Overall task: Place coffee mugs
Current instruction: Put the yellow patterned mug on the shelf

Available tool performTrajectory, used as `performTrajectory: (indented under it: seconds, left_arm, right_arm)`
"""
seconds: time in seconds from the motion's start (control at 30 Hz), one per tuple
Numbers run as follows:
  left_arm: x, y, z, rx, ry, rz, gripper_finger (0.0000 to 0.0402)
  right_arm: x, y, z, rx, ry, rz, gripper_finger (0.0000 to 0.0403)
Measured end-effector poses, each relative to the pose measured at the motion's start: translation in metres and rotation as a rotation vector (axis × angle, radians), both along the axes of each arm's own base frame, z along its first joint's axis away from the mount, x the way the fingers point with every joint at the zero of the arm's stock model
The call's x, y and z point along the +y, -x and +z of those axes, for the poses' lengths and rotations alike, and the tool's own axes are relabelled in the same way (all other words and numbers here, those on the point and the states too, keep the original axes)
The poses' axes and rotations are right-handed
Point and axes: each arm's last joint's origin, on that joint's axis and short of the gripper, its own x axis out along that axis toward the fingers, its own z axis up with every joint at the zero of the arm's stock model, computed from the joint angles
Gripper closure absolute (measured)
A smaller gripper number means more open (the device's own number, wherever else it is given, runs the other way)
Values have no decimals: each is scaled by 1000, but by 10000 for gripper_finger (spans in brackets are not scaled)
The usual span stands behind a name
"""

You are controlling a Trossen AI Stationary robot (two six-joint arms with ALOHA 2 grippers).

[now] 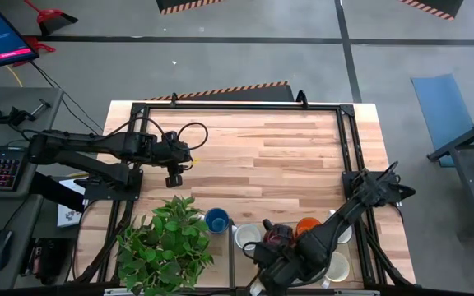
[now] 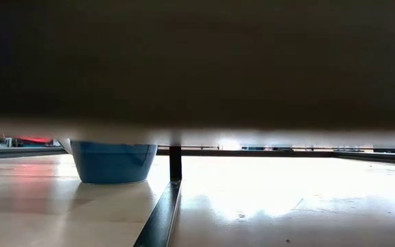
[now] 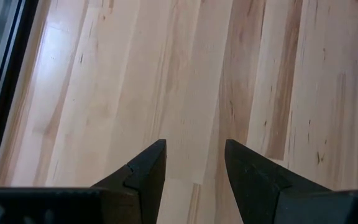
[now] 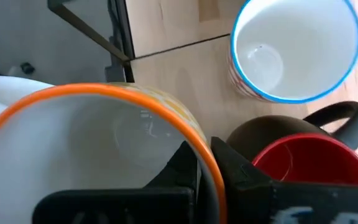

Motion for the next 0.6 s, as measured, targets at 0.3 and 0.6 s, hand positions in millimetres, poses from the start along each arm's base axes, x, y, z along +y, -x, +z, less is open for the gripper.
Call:
performTrajectory:
  seconds: [0.3, 0.6]
  left_arm:
    - [0, -1, 0, -8, 0, 0, 248]
    - [0, -1, 0, -9, 0, 0, 248]
  right_arm:
    - [-6, -6, -5, -9, 59, 49, 403]
    - [-1, -14, -30, 60, 77, 83, 403]
